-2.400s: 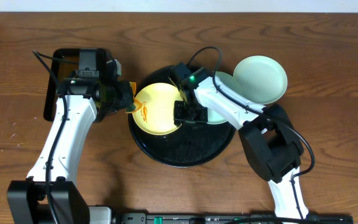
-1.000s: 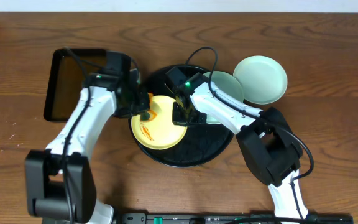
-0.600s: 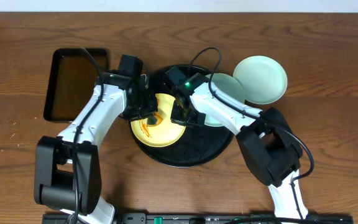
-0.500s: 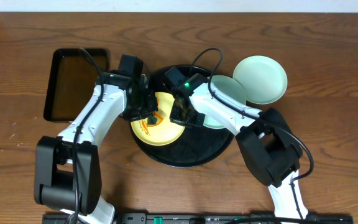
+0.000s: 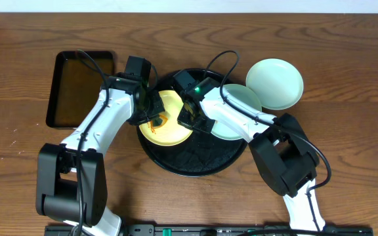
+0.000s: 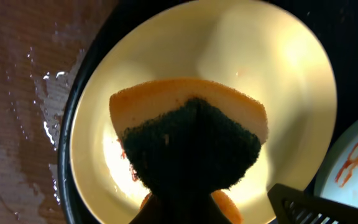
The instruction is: Clean dirty plates on tray and stack at the side
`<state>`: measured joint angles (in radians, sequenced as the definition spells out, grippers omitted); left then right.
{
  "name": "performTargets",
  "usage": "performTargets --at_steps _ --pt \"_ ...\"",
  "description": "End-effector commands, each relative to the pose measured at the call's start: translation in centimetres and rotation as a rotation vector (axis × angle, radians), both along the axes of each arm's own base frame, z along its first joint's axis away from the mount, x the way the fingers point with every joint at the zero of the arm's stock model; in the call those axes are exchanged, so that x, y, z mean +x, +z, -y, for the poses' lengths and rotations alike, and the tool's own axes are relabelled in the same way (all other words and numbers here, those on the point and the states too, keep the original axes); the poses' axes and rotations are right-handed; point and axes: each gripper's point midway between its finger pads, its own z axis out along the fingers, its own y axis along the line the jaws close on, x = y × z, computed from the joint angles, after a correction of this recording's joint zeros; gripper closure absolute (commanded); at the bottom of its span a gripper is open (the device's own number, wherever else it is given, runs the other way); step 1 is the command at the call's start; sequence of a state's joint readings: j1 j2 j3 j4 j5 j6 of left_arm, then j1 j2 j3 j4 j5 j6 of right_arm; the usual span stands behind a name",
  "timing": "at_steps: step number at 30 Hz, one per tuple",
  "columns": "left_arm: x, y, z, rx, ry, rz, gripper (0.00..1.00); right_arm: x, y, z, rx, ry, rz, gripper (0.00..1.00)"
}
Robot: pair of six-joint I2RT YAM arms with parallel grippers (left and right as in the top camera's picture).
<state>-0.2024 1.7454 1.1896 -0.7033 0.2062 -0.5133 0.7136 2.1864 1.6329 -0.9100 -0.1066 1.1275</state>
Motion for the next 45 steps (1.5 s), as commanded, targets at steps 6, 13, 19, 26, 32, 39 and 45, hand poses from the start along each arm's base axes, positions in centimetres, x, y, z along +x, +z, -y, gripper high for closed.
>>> performTargets --at_steps 6,13,19,26,32,39,45 --pt "0.1 -1.9 1.7 0.013 -0.032 -0.021 0.93 -0.2 0.0 -0.1 -0.002 -0.02 0.005 0.95" --pt "-0.4 -4.5 2.3 0.025 -0.051 -0.081 0.93 -0.2 0.0 -0.1 -0.003 -0.015 0.005 0.96" --pt "-0.4 -4.7 2.2 0.04 -0.138 -0.067 0.92 -0.2 0.0 -0.1 -0.002 -0.015 0.006 0.99" --pt "-1.4 -6.1 0.3 0.15 -0.195 -0.084 0.93 -0.3 0.0 0.0 -0.006 -0.004 0.004 0.99" --pt "-2.1 -7.2 -4.3 0.342 -0.146 -0.123 0.93 -0.3 0.0 0.0 -0.009 -0.001 0.003 0.99" --pt "-1.0 -5.1 -6.1 0.428 -0.121 -0.091 0.93 -0.3 0.0 0.2 -0.015 0.007 0.005 0.99" --pt "0.6 -1.2 -5.5 0.385 -0.078 0.025 0.92 -0.3 0.0 0.2 -0.02 0.006 0.009 0.99"
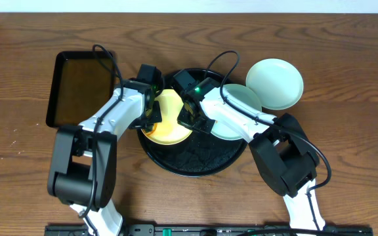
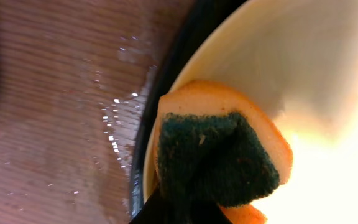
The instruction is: Clean dirty plates on tray and stack at the side
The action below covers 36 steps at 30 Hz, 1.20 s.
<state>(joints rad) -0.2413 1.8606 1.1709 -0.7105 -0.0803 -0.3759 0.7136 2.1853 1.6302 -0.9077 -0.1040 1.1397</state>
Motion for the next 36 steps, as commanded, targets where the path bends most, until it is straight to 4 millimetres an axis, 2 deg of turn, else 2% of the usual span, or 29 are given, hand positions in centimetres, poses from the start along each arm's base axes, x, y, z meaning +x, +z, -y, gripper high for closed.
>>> performTargets --at_steps 1,4,8,16,20,22,24,25,26,27,32,36 --pt "1.6 3.7 -1.1 0.017 0.038 0.119 0.93 -0.3 0.0 0.2 -0.019 0.018 0.008 0.99" --pt "2.0 4.3 1.2 -0.114 0.019 0.138 0.93 -0.3 0.0 0.2 -0.018 0.017 0.009 0.99" --pt "2.5 3.7 3.8 -0.251 0.001 0.129 0.93 -0.3 0.0 0.2 -0.018 0.017 0.009 0.99" --pt "3.4 -0.6 6.8 -0.382 0.033 0.069 0.92 -0.3 0.0 0.2 -0.018 0.018 0.008 0.99" --pt "3.1 -2.9 6.9 -0.384 0.059 0.023 0.93 -0.3 0.0 0.2 -0.018 0.018 0.008 0.99" --pt "2.9 -3.7 6.2 -0.349 0.063 0.006 0.93 -0.3 0.0 0.2 -0.018 0.018 0.008 0.99" --pt "2.5 -4.2 4.7 -0.26 0.06 -0.002 0.93 -0.3 0.0 0.2 -0.019 0.019 0.008 0.99" --pt "2.3 -4.3 3.7 -0.204 0.061 -0.006 0.92 -0.3 0.0 0.2 -0.02 0.019 0.007 0.99" --pt "1.7 -4.2 1.6 -0.091 0.071 -0.014 0.92 -0.3 0.0 0.3 -0.021 0.018 0.006 0.99" --pt "1.4 -4.0 0.3 -0.023 0.078 -0.02 0.92 -0.3 0.0 0.3 -0.021 0.018 0.006 0.99" --pt "0.5 -1.1 -4.6 0.252 0.094 -0.001 0.93 -0.3 0.0 0.3 -0.021 0.017 0.006 0.99" --pt "0.8 1.9 -6.0 0.327 0.104 0.066 0.93 -0.3 0.0 0.3 -0.021 0.017 0.006 0.99"
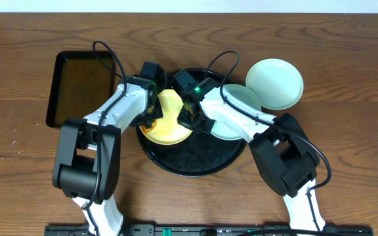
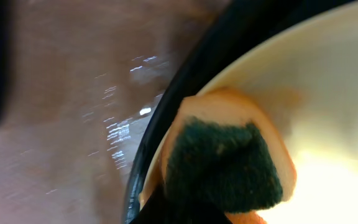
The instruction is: Clean dirty plates on tray and stack at the side
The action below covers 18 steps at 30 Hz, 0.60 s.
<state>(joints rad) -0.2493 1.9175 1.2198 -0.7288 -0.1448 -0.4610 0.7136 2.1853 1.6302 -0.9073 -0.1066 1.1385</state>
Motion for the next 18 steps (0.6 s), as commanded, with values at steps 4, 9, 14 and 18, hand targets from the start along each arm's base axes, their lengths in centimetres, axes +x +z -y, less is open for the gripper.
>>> performTargets --at_steps 4,9,14,18 --pt "0.7 5.6 -4.9 0.229 0.038 0.159 0.93 -0.3 0.0 0.3 -0.025 0.016 0.009 0.99" --pt "1.5 7.9 -2.1 0.043 0.025 0.248 0.92 -0.3 0.0 0.3 -0.025 0.016 0.009 0.99" --pt "1.0 6.7 3.4 -0.268 -0.034 0.188 0.92 -0.3 0.0 0.3 -0.025 0.016 0.009 0.99" --pt "0.4 4.3 5.0 -0.353 -0.002 0.103 0.93 -0.3 0.0 0.3 -0.025 0.016 0.009 0.99"
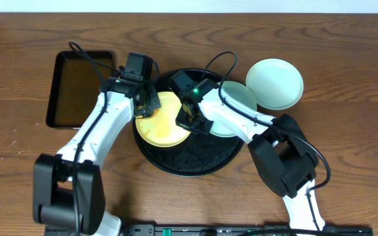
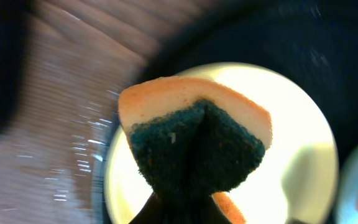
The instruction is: Clean dirty plates on tray and stack at the side
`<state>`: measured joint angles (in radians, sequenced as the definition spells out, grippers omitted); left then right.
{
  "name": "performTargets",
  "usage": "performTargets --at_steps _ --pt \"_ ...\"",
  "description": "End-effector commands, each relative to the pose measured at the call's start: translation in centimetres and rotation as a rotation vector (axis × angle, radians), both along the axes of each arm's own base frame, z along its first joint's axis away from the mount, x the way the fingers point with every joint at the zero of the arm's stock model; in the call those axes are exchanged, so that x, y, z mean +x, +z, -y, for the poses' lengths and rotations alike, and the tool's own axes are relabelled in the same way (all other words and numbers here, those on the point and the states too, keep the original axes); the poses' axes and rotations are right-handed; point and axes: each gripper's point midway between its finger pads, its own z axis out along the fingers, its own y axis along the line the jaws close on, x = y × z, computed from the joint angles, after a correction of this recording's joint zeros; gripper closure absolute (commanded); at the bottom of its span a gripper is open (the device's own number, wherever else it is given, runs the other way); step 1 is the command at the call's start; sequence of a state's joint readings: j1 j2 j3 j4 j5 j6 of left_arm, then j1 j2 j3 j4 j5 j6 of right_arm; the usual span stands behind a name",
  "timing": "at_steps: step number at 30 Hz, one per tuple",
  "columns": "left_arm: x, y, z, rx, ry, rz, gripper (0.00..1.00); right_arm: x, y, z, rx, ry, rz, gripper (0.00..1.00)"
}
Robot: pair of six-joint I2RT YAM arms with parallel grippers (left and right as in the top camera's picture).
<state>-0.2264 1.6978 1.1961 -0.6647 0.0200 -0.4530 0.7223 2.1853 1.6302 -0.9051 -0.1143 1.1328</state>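
Observation:
A yellow plate [image 1: 163,123] lies on the left part of the round black tray [image 1: 192,160]. My left gripper [image 1: 144,103] hovers over the plate's far-left edge, shut on an orange sponge with a dark green scrub face [image 2: 194,137]. The left wrist view looks down past the sponge at the yellow plate [image 2: 303,168], which shows no marks. My right gripper [image 1: 190,118] sits at the plate's right rim, shut on it. A pale green plate [image 1: 240,108] lies on the tray's right side, partly under the right arm.
A second pale green plate [image 1: 275,83] rests on the table off the tray at the back right. A rectangular black tray [image 1: 81,88] lies at the left. Wet streaks [image 2: 73,162] glisten on the wood beside the round tray.
My left gripper has moved off the plate's left rim with the sponge and now sits higher, so the whole plate shows beneath it. The plate looks flatter and rounder. The right gripper has stayed put.
First the sponge was over the middle of the yellow plate, with the right gripper at its right rim. Then the sponge was at the plate's left edge, and the plate looked tipped up. Now the sponge is raised above the plate's far-left part.

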Motion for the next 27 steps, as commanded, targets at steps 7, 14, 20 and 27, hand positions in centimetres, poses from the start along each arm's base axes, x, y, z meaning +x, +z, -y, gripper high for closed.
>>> performTargets --at_steps 7,14,20,27 --pt "-3.2 -7.3 3.8 -0.197 -0.012 -0.281 0.92 0.0 0.0 0.7 -0.032 0.001 0.011 0.99" --pt "-4.1 -8.5 1.9 -0.078 -0.048 -0.321 0.92 0.0 -0.1 0.8 -0.037 0.001 0.01 0.99" --pt "-4.6 -6.8 -3.1 0.199 -0.002 -0.301 0.93 0.0 -0.1 0.9 -0.038 0.0 0.012 0.99" --pt "-3.5 -3.0 -5.9 0.351 0.037 -0.18 0.93 0.0 -0.1 0.9 -0.038 0.0 0.012 0.99"
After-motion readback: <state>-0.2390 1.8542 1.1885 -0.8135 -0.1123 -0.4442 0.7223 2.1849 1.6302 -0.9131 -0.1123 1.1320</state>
